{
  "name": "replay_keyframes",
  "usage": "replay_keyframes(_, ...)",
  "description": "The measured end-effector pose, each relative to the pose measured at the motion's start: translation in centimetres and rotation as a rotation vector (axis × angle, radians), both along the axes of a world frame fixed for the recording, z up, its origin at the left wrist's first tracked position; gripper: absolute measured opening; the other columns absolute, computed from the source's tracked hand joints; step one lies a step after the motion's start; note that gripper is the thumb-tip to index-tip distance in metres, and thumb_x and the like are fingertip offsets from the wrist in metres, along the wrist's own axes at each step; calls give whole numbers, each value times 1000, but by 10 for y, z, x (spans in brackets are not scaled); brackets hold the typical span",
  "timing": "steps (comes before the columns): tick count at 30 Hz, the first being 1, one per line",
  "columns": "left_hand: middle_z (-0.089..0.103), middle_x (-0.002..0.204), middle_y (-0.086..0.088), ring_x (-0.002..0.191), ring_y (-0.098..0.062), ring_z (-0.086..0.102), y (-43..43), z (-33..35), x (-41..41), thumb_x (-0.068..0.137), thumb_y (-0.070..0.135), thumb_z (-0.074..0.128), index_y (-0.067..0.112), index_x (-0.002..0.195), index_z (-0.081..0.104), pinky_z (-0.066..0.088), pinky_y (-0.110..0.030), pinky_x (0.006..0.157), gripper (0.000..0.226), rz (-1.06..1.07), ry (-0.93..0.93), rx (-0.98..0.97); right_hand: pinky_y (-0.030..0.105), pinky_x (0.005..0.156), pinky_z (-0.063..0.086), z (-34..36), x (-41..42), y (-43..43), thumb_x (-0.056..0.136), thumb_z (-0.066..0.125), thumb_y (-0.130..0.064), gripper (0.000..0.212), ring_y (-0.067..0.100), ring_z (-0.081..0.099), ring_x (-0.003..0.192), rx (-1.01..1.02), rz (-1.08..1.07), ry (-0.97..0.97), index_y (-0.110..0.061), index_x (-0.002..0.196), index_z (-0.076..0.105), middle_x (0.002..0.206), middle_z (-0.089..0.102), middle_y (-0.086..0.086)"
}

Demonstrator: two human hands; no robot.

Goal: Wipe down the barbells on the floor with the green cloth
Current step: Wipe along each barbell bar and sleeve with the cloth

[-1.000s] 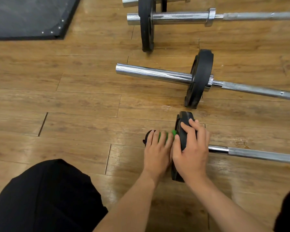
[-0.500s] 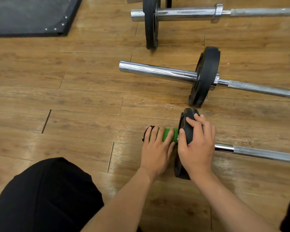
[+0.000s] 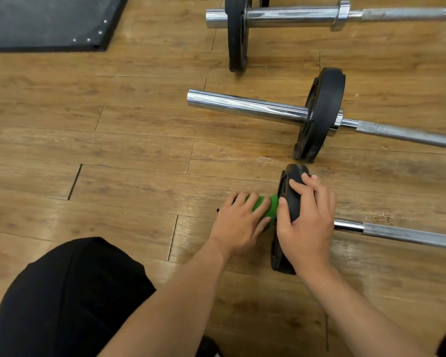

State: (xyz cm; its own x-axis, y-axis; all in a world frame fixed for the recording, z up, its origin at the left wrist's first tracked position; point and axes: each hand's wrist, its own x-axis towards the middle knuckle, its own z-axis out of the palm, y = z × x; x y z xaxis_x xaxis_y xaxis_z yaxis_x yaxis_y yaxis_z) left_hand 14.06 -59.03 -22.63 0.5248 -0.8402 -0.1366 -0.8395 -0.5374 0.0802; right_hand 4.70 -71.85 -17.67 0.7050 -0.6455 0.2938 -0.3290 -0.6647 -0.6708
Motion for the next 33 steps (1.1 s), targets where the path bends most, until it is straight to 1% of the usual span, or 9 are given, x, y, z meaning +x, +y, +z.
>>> replay_keyframes(5, 70, 95, -9, 90, -30, 64, -31, 14, 27, 107, 47, 33, 16, 95, 70, 39, -36, 69, 50, 346, 155, 88, 38, 111, 39, -2, 3, -1, 94, 57, -27, 41, 33, 47, 134, -3, 4, -14, -1, 124, 66, 134, 57, 16)
replay_keyframes(9, 70, 107, -8, 98, -33, 60, -36, 8, -4, 106, 42, 29, 18, 110, 69, 46, -47, 87, 47, 337, 72, 69, 46, 112, 42, -2, 1, -7, 93, 59, -25, 40, 31, 47, 135, 20, -13, -15, -2, 125, 66, 135, 58, 15)
replay_keyframes(13, 61, 130, -9, 121, -33, 54, -13, -3, -31, 109, 42, 34, 17, 138, 55, 39, -50, 112, 43, 207, 38, -83, 55, 110, 43, -2, -6, 2, 93, 61, -21, 37, 34, 47, 135, -25, 8, -10, -1, 124, 65, 134, 57, 17)
replay_keyframes(16, 67, 116, -11, 104, -33, 62, 0, 4, 3, 107, 48, 37, 15, 127, 62, 47, -44, 88, 46, 52, 7, 36, 57, 108, 43, -5, -12, 7, 94, 59, -22, 37, 37, 48, 133, -64, 17, -17, 1, 123, 64, 133, 56, 20)
replay_keyframes(19, 72, 98, -11, 90, -34, 68, -25, 19, 29, 107, 48, 37, 18, 94, 66, 42, -36, 68, 43, 223, 175, 121, 55, 108, 43, -6, -9, 6, 94, 60, -22, 38, 37, 48, 132, -58, 5, -17, 1, 123, 65, 133, 57, 20)
replay_keyframes(21, 73, 99, -11, 94, -34, 69, -40, 19, 27, 107, 47, 37, 20, 90, 65, 46, -37, 72, 43, 271, 211, 114, 53, 110, 43, -6, -6, 2, 93, 60, -23, 38, 36, 48, 133, -31, -3, -21, 1, 123, 65, 134, 57, 19)
replay_keyframes(28, 57, 138, -9, 130, -31, 49, -14, 4, -32, 109, 40, 30, 19, 145, 49, 32, -47, 119, 45, 144, 82, -129, 59, 108, 42, -3, -3, 0, 94, 60, -22, 37, 36, 47, 135, -31, 14, -18, 0, 124, 65, 133, 58, 18)
replay_keyframes(31, 63, 127, -8, 119, -30, 56, -3, -2, -3, 108, 50, 30, 20, 136, 57, 39, -46, 107, 49, 185, 40, -37, 52, 113, 40, -4, -3, -2, 95, 59, -23, 38, 36, 47, 135, -22, 18, -20, 0, 124, 65, 134, 58, 18)
replay_keyframes(33, 69, 114, -9, 106, -30, 58, -7, 1, 15, 105, 55, 22, 21, 122, 66, 41, -45, 98, 58, 403, 52, 13, 31, 117, 33, -4, -1, -6, 95, 58, -25, 38, 35, 47, 135, 0, 8, -15, 0, 123, 65, 135, 58, 18)
